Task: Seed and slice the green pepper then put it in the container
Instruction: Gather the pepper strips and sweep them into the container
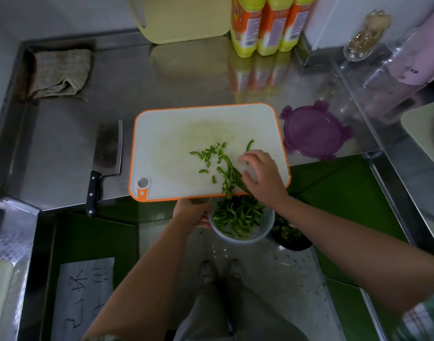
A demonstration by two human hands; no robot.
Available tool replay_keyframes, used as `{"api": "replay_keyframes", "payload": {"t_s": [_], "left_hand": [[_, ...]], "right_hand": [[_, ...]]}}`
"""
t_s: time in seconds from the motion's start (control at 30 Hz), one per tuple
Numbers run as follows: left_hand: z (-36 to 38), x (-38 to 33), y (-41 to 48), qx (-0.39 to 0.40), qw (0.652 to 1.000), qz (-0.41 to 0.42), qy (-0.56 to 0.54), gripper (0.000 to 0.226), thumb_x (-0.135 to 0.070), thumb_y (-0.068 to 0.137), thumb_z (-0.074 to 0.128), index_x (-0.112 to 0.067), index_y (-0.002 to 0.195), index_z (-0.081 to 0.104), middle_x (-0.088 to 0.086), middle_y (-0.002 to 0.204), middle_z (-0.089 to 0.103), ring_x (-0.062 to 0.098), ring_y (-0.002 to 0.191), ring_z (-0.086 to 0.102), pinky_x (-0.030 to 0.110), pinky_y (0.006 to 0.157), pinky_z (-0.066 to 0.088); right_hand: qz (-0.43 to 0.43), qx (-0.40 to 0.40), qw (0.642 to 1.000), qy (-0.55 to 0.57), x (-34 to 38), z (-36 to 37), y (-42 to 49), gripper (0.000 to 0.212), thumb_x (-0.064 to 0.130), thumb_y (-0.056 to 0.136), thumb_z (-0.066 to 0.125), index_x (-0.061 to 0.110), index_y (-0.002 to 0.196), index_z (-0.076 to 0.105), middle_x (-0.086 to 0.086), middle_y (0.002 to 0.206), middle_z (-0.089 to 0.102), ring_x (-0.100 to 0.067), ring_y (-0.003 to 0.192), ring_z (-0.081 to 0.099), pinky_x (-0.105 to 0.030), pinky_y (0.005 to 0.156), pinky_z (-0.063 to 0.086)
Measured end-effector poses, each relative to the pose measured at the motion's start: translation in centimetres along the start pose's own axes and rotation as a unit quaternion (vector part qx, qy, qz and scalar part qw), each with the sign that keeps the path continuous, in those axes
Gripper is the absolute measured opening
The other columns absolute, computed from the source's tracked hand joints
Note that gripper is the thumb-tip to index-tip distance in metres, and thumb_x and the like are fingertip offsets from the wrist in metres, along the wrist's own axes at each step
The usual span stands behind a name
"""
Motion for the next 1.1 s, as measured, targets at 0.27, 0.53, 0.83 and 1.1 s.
{"api": "replay_keyframes", "payload": {"t_s": [0.27,0.53,0.83,1.1], "left_hand": [[0.1,-0.1,0.1,-0.004,1.000,0.010,0.007,0.008,0.010,0.079,0.064,0.009,0.087,0.064,0.021,0.070,0.066,0.024,0.048,0.065,0.036,0.051,0.060],[-0.1,-0.3,-0.4,0.002,1.000,0.022,0.000,0.003,0.007,0.080,0.066,0.007,0.083,0.066,0.019,0.067,0.068,0.026,0.052,0.067,0.037,0.053,0.060],[-1.1,-0.4,-0.8,-0.006,1.000,0.020,0.006,0.003,0.005,0.082,0.067,0.005,0.083,0.064,0.012,0.060,0.067,0.020,0.046,0.066,0.028,0.044,0.055],[-3.2,0.0,-1.0,-0.023,1.000,0.015,0.005,0.002,0.007,0.082,0.066,0.006,0.081,0.064,0.015,0.062,0.067,0.020,0.045,0.066,0.028,0.043,0.055]], "right_hand": [[0.058,0.129,0.990,-0.028,1.1,5.0,-4.6,0.081,0.054,0.092,0.016,0.001,0.152,0.003,-0.014,0.160,-0.004,-0.024,0.148,-0.008,-0.037,0.121,-0.004],[-0.003,0.065,0.993,0.100,3.1,2.7,-4.5,0.054,0.030,0.097,0.039,0.008,0.145,0.035,-0.007,0.153,0.033,-0.016,0.142,0.029,-0.031,0.115,0.028],[-0.055,0.040,0.997,0.025,3.7,2.5,-3.6,0.026,0.014,0.083,0.054,0.010,0.107,0.061,-0.002,0.106,0.056,-0.018,0.099,0.053,-0.040,0.080,0.050],[-0.072,0.273,0.951,-0.127,5.6,6.4,-0.2,0.075,0.015,0.085,0.056,0.024,0.151,0.022,-0.001,0.161,0.007,-0.022,0.148,0.005,-0.043,0.116,0.017]]}}
Point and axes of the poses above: each hand's wrist, its own y-axis towards the middle knuckle, its own z-axis out of the palm, x = y × z, the point moved 7 cm from there along y, towards the middle knuckle
